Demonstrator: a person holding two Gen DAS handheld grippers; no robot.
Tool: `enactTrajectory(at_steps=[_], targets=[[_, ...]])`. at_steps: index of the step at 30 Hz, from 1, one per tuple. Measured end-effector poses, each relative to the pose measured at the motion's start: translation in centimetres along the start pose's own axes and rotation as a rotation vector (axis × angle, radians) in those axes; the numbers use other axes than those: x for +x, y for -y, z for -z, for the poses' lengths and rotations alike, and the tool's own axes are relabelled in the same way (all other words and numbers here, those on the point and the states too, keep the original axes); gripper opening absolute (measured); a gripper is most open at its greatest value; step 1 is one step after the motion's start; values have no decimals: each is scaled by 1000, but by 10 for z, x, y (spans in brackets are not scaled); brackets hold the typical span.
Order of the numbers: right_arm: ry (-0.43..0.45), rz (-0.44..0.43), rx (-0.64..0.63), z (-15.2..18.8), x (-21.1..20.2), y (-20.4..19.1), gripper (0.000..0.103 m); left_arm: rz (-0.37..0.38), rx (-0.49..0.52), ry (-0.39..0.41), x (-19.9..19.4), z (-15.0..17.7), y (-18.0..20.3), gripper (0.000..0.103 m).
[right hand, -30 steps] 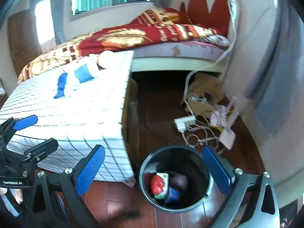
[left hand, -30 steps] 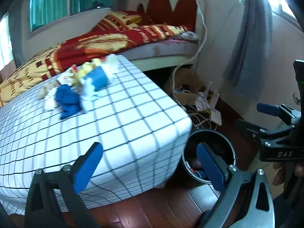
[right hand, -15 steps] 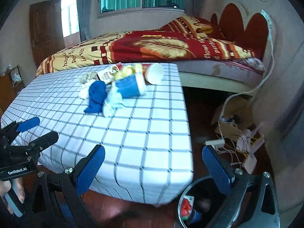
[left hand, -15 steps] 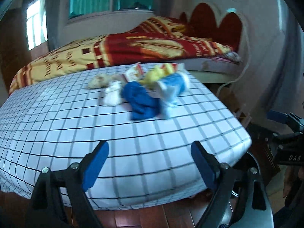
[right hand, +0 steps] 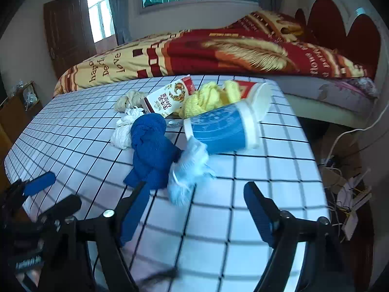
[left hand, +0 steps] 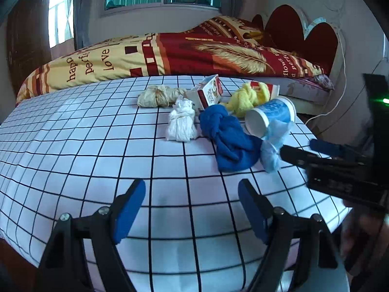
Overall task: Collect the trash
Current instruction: 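Grasp the blue cloth with the left tool while the right tool grasps the light blue cloth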
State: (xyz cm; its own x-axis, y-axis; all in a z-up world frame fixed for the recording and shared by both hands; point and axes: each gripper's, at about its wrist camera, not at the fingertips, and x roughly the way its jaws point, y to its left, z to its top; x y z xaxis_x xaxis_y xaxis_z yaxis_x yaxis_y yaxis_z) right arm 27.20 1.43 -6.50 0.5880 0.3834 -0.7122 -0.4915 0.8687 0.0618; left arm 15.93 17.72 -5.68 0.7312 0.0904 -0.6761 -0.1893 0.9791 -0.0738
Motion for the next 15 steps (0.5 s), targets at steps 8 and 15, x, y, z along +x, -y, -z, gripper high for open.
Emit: enactTrajectory(at_steps=[8, 15], targets=[[-27, -48, 25, 1, 20, 11, 30, 44, 11, -9, 24, -12, 17, 80], [0, 69, 38, 13, -1, 55, 30, 96, 30, -46, 59, -24, 51, 80]])
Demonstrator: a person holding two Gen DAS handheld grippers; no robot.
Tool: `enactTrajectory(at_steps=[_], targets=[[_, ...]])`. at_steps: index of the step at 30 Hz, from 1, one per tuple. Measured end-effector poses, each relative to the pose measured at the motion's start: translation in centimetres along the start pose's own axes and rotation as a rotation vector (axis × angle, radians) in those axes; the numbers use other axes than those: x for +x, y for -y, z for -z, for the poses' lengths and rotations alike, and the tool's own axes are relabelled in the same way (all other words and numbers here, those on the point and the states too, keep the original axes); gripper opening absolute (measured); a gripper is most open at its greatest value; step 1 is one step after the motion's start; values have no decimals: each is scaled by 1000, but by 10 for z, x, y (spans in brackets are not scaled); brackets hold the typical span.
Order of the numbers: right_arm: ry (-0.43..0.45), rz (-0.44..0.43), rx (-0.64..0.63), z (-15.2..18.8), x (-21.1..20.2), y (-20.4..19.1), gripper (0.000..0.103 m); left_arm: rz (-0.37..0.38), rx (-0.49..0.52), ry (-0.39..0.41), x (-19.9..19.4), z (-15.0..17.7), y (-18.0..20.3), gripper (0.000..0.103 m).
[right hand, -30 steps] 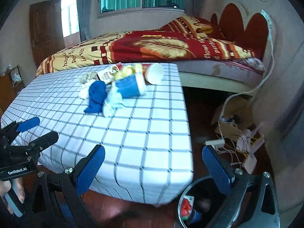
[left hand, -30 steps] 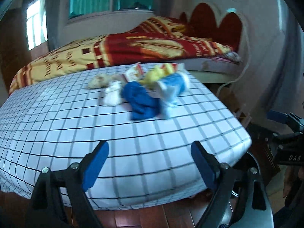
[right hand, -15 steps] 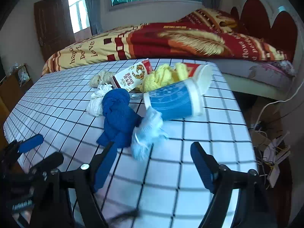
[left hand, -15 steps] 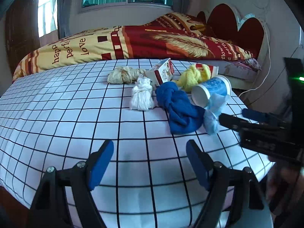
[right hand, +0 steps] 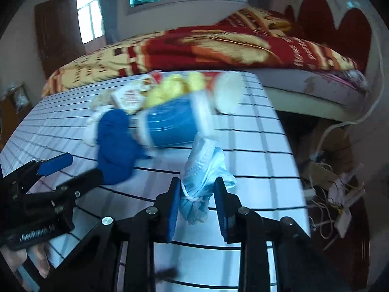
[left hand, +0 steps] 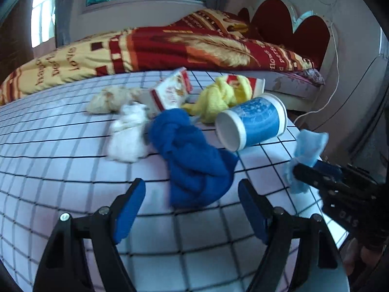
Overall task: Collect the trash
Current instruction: 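Grasp the blue cloth with the left tool while the right tool grasps the light blue cloth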
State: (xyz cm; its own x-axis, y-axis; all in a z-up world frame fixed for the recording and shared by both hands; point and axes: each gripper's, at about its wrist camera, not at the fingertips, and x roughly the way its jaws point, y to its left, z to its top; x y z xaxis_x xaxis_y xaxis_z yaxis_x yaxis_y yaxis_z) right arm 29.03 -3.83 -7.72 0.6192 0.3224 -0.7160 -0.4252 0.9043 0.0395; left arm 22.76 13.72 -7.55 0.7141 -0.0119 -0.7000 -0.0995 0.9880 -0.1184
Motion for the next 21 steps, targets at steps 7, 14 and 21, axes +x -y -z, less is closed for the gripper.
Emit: enactTrajectory(at_steps=[7, 14, 21], targets=[[9, 27, 41, -4, 3, 38, 30, -8, -14, -52, 29, -15, 11, 79], [22, 17, 60, -1, 1, 45, 30, -2, -21, -51, 22, -15, 2, 11], [31, 13, 54, 4, -14, 39, 30, -3, -37, 20, -17, -2, -10, 11]])
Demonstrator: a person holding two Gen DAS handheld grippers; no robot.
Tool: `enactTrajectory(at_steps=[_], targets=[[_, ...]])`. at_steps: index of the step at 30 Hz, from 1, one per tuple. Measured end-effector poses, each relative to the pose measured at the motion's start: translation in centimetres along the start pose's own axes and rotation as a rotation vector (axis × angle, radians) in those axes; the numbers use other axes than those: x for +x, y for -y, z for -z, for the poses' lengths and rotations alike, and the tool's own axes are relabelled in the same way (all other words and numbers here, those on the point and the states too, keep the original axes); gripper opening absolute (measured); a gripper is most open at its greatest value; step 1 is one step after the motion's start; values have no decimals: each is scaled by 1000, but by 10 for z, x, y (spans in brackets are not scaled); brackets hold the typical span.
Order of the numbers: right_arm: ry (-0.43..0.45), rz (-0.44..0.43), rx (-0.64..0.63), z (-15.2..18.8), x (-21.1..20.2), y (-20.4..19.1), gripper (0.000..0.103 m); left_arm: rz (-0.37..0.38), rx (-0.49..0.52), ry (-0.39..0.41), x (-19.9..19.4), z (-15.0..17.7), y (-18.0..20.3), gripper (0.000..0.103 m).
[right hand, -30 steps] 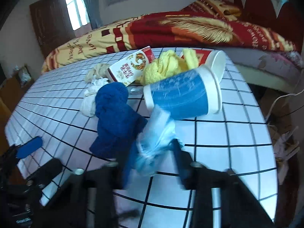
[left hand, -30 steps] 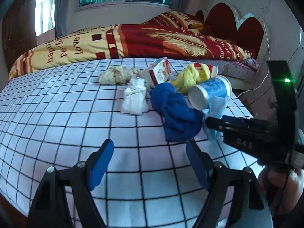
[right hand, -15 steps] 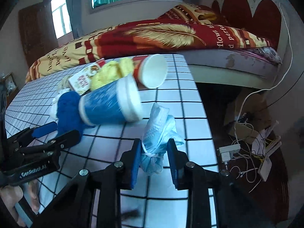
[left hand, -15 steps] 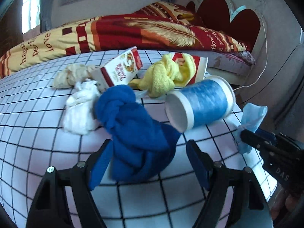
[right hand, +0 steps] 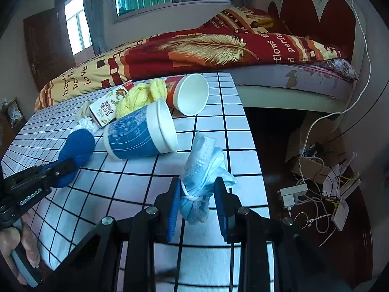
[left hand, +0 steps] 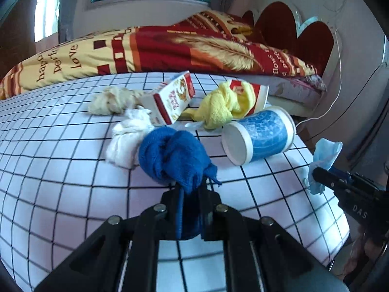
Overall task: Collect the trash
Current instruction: 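Grasp the blue cloth with the left tool while the right tool grasps the light blue cloth, then carry both cloths over the black bin and open both tools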
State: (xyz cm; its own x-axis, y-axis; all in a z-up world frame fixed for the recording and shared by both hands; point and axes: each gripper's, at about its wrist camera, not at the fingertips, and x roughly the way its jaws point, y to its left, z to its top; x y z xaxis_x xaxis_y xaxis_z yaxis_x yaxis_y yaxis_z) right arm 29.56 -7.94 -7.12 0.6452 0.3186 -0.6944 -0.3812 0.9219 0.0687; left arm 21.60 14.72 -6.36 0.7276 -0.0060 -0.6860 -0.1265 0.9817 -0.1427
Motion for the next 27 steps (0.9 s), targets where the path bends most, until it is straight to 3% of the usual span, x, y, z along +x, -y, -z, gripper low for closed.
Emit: enactTrajectory(at_steps=[27], targets=[[71, 14, -36, 21, -99, -14, 30, 8, 61, 49, -78, 21, 10, 11]])
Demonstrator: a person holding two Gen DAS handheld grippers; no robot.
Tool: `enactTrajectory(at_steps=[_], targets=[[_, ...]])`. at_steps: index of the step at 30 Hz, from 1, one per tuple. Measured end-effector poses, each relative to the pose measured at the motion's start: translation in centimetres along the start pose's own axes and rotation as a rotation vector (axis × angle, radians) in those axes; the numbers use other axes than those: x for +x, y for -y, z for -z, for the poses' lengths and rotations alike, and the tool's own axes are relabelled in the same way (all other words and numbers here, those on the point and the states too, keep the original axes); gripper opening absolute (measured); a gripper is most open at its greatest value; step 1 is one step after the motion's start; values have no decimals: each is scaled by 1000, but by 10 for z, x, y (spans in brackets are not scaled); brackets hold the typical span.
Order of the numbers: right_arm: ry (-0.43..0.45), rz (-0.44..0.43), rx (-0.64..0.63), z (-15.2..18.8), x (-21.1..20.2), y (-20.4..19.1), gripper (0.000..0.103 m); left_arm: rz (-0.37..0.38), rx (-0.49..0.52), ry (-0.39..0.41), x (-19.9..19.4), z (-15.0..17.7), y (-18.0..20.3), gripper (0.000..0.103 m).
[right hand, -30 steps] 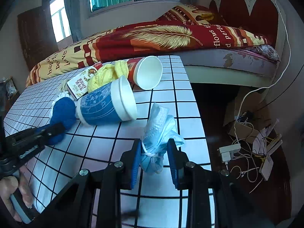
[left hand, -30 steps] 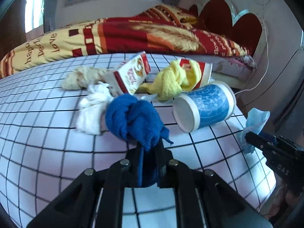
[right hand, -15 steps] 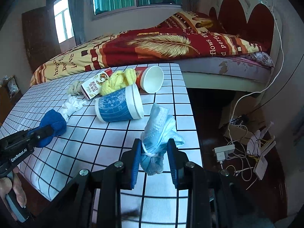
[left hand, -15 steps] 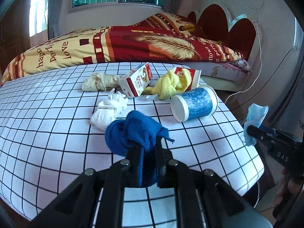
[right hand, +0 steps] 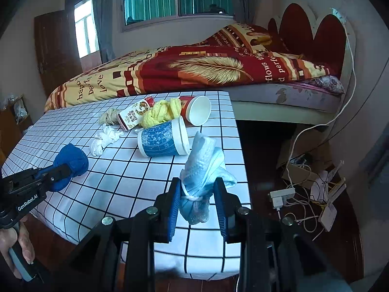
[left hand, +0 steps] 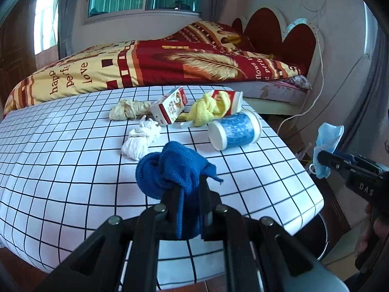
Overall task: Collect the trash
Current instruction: 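Carry both cloths over the black bin and open both tools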
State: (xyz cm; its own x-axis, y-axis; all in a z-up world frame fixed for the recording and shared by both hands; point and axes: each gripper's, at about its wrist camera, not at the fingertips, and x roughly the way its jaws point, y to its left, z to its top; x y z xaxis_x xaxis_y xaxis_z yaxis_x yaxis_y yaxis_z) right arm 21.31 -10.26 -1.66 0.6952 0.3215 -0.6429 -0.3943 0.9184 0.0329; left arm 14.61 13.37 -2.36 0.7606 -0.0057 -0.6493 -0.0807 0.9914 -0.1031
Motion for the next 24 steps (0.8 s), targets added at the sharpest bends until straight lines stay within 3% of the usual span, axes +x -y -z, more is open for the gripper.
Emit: enactTrajectory(at_steps=[11, 24], targets=[[31, 55, 33, 23, -50, 32, 30, 91, 90, 13, -18, 14, 55, 11], [15, 172, 116, 72, -94, 109, 30, 264, 237, -20, -12, 40, 162, 11]])
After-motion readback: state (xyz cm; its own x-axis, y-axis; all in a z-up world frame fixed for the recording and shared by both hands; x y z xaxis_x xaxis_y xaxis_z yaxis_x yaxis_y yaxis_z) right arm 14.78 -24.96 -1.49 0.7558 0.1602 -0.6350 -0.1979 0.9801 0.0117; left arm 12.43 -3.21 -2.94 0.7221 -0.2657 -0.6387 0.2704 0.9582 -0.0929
